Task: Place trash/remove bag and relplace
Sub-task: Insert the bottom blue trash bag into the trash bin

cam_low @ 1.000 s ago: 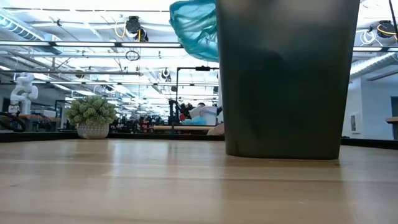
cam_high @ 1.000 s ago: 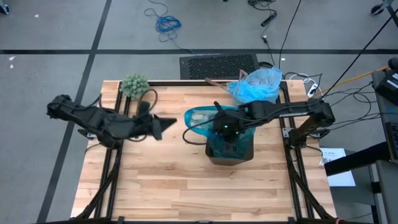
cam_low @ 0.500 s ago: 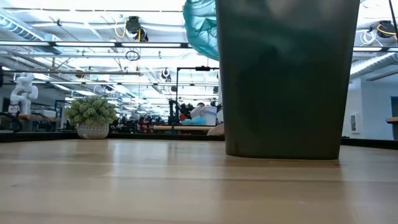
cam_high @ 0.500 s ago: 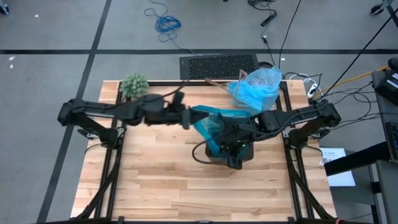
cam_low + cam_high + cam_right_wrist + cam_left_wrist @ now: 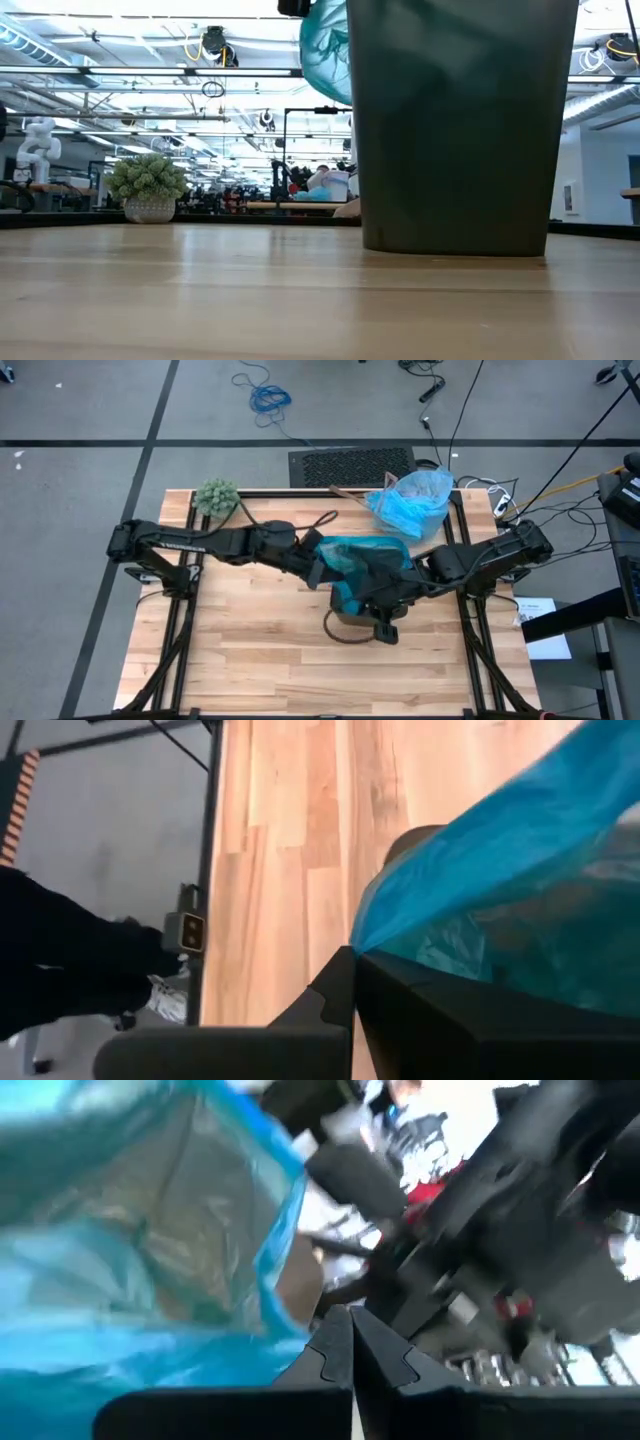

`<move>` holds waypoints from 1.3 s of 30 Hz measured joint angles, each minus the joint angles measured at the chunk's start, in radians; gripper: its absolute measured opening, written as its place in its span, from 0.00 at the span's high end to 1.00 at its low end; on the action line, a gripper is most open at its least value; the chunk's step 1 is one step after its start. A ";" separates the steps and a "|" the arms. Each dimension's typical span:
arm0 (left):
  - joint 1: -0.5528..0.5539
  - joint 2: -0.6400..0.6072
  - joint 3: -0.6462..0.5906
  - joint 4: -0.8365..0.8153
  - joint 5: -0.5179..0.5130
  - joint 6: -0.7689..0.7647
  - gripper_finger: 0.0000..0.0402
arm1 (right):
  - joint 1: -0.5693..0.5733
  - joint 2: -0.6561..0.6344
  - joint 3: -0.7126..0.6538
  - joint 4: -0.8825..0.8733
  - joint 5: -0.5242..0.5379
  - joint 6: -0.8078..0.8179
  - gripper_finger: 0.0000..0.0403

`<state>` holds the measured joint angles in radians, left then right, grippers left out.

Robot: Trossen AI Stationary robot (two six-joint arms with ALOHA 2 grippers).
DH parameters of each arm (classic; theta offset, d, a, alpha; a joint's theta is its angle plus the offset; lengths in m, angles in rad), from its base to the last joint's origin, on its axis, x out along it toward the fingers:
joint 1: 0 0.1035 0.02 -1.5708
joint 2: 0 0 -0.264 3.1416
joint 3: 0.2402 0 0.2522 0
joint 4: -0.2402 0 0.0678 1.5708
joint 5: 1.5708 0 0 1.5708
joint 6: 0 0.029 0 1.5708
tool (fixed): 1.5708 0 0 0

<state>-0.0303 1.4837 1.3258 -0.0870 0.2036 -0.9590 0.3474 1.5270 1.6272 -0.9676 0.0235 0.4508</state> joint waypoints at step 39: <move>-0.169 -0.091 0.002 -0.041 -0.061 0.004 1.00 | 0.178 0.145 0.132 -0.122 0.104 0.115 1.00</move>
<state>-0.1997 1.3931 1.3274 -0.1279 0.1423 -0.9546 0.5259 1.6722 1.7596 -1.0901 0.1276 0.5659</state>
